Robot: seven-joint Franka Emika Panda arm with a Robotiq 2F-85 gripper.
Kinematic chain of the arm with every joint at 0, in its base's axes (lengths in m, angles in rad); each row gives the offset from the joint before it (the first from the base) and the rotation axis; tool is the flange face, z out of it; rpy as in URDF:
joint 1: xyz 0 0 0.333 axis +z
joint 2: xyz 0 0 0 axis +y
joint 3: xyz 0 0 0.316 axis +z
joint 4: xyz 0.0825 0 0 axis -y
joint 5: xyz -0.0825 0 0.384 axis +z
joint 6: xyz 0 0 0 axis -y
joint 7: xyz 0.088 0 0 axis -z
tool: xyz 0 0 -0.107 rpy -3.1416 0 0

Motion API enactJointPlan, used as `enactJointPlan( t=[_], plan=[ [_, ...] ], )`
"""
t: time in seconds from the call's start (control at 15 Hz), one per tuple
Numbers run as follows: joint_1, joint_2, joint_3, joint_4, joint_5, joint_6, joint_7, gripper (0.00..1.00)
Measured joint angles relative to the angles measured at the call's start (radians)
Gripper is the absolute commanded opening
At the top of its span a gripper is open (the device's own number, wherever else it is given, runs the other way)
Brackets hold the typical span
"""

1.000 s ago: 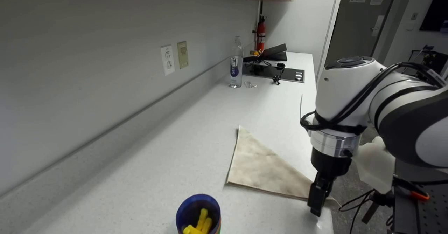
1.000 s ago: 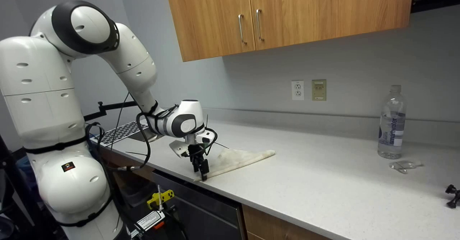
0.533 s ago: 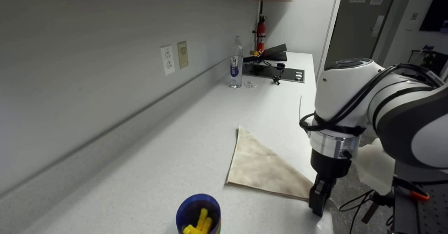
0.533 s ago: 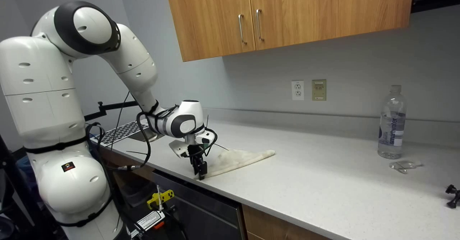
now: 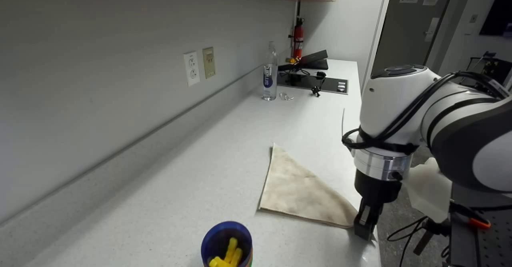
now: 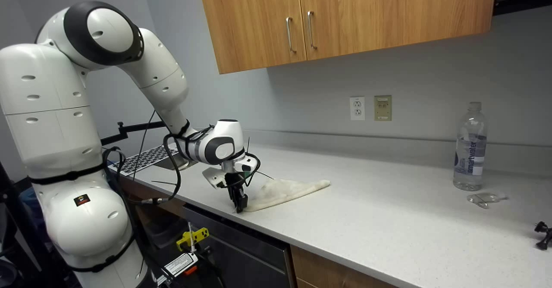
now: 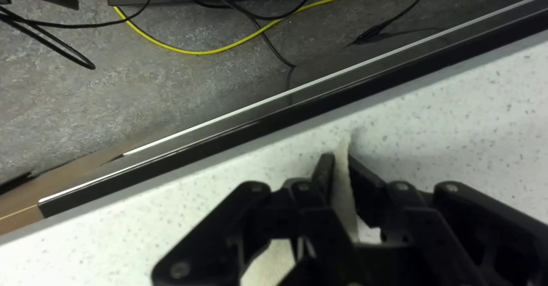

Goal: Fold the towel on the table diagonally twice.

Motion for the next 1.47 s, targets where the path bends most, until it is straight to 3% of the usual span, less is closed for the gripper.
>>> enactJointPlan(
  t=[0.27, 0.8, 1.13, 1.47],
  plan=[
    [0.0, -0.006, -0.001, -0.001, -0.005, -0.028, 0.001, 0.03],
    [0.001, -0.031, 0.036, -0.018, -0.001, -0.256, -0.015, 0.03],
    [-0.004, -0.085, 0.023, -0.007, -0.01, -0.3, -0.016, 0.03],
    [-0.04, -0.17, -0.015, 0.062, -0.16, -0.353, -0.013, 0.03]
  ],
)
